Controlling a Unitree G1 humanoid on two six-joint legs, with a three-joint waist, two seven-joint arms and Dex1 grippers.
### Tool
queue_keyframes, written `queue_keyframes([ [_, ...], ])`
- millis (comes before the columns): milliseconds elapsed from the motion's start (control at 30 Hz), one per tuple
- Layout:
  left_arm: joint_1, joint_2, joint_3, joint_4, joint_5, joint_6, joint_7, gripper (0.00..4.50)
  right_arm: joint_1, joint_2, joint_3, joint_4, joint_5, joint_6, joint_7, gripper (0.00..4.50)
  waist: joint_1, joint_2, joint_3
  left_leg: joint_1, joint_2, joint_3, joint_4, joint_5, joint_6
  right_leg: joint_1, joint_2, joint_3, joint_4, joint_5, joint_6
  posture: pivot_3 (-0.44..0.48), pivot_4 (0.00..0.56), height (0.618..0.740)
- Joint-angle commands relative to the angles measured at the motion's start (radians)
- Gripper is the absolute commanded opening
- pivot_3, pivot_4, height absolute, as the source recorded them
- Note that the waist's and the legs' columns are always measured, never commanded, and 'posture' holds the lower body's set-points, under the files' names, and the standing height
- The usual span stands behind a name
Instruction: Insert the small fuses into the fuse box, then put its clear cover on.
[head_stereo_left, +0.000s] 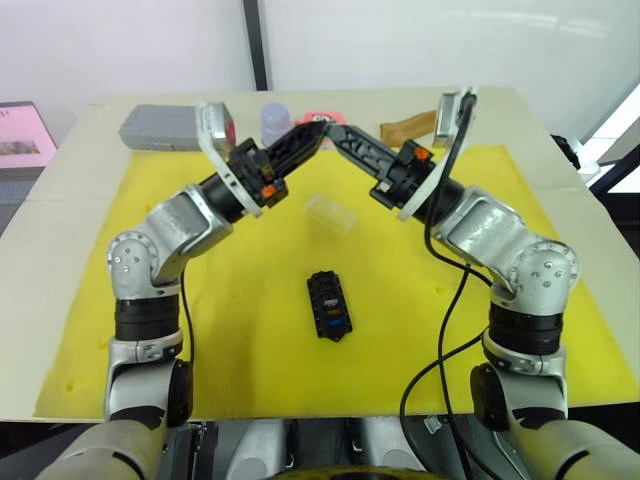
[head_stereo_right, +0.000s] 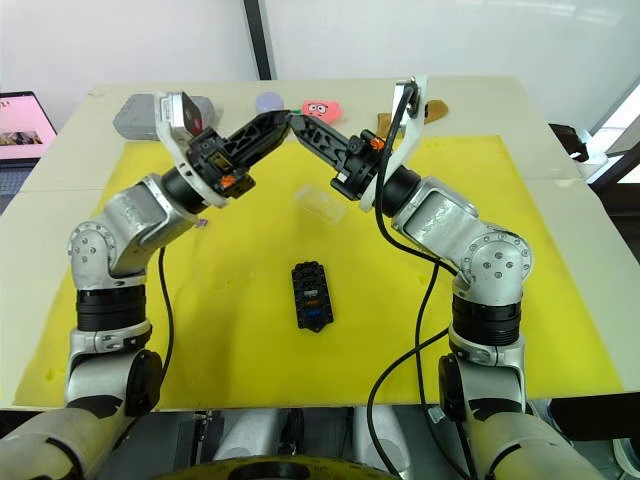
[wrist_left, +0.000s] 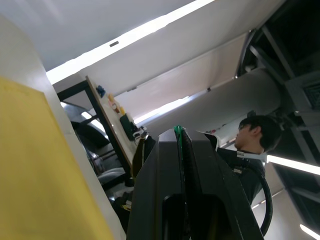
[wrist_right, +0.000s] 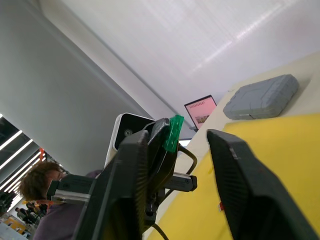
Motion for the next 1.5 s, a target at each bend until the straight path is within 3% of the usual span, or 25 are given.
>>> queue_keyframes([
  [33,-0.012,0.007,0.001,-0.01,0.006,-0.004,-0.02,0.0,-0.017,-0.005,-0.011,-0.059,0.043,-0.023,0.0,0.06,0.0,0.0,0.0,0.0,0.0,0.0,0.0,0.0,0.0,0.0,0.0,0.0,0.0,0.0,0.0,0.0,0.15,0.74],
  [233,-0.005,0.026,-0.002,-0.016,0.045,0.006,-0.056,0.0,-0.012,-0.014,-0.015,-0.079,0.08,-0.031,-0.005,0.06,0.0,0.0,0.0,0.0,0.0,0.0,0.0,0.0,0.0,0.0,0.0,0.0,0.0,0.0,0.0,0.0,0.15,0.74],
  [333,0.04,0.126,0.019,-0.072,0.095,0.073,-0.171,0.95,-0.011,-0.043,-0.03,-0.087,0.14,-0.026,-0.014,0.0,-0.003,0.001,0.001,0.0,0.0,0.0,0.0,0.0,0.0,0.0,0.0,0.0,0.0,0.0,0.0,0.0,0.15,0.74],
  [500,0.092,0.33,0.026,-0.122,0.211,0.188,-0.404,3.4,-0.023,-0.146,-0.032,-0.07,0.204,0.016,0.036,0.0,-0.002,0.002,0.001,0.0,0.0,0.0,-0.001,0.0,0.0,0.0,0.001,0.0,-0.001,0.0,0.0,0.0,0.15,0.74],
  [567,0.103,0.415,0.03,-0.114,0.257,0.231,-0.482,4.38,-0.042,-0.246,-0.016,-0.054,0.153,0.087,0.128,0.0,0.0,0.002,0.002,0.0,0.0,0.0,-0.001,0.0,0.0,0.001,0.0,0.0,-0.002,0.0,0.0,0.0,0.15,0.74],
  [600,0.103,0.44,0.024,-0.121,0.291,0.233,-0.518,4.45,-0.05,-0.281,-0.007,-0.047,0.129,0.108,0.165,0.0,0.003,0.003,0.002,-0.001,0.0,0.0,-0.001,0.0,0.0,0.0,0.0,0.0,-0.002,0.0,0.0,0.0,0.15,0.74],
  [767,0.241,0.618,-0.148,-0.37,0.785,0.002,-0.907,4.45,-0.103,-0.498,0.145,-0.122,-0.178,0.176,0.57,0.0,0.006,0.004,0.003,-0.001,0.0,0.0,-0.002,-0.001,0.002,0.002,0.0,0.0,-0.005,0.0,0.0,0.0,0.15,0.74],
  [900,0.317,0.62,-0.236,-0.411,1.013,-0.172,-1.028,4.45,-0.13,-0.621,0.36,-0.212,-0.527,0.056,0.865,0.0,0.01,0.005,0.003,-0.001,0.001,0.0,-0.002,-0.001,0.002,0.002,0.0,0.001,-0.006,0.0,0.0,0.0,0.15,0.74],
  [1067,0.377,0.615,-0.343,-0.385,1.29,-0.402,-1.142,4.45,-0.141,-0.665,0.535,-0.223,-0.834,-0.095,1.073,0.0,0.026,0.005,0.003,-0.001,0.001,0.001,-0.002,-0.002,0.003,0.002,0.0,0.001,-0.008,0.0,0.0,0.0,0.15,0.74],
  [1233,0.4,0.592,-0.366,-0.336,1.405,-0.507,-1.196,4.45,-0.144,-0.614,0.584,-0.181,-0.985,-0.152,1.129,0.0,0.035,0.004,0.004,-0.002,0.001,0.001,-0.002,-0.002,0.003,0.002,0.0,0.001,-0.009,0.0,0.0,0.0,0.15,0.74],
  [1500,0.394,0.542,-0.36,-0.305,1.454,-0.526,-1.227,4.45,-0.129,-0.559,0.589,-0.158,-1.106,-0.199,1.198,0.0,0.034,0.004,0.004,-0.002,0.001,0.001,-0.002,-0.002,0.004,0.002,-0.001,0.0,-0.009,0.0,0.0,0.0,0.15,0.74],
])
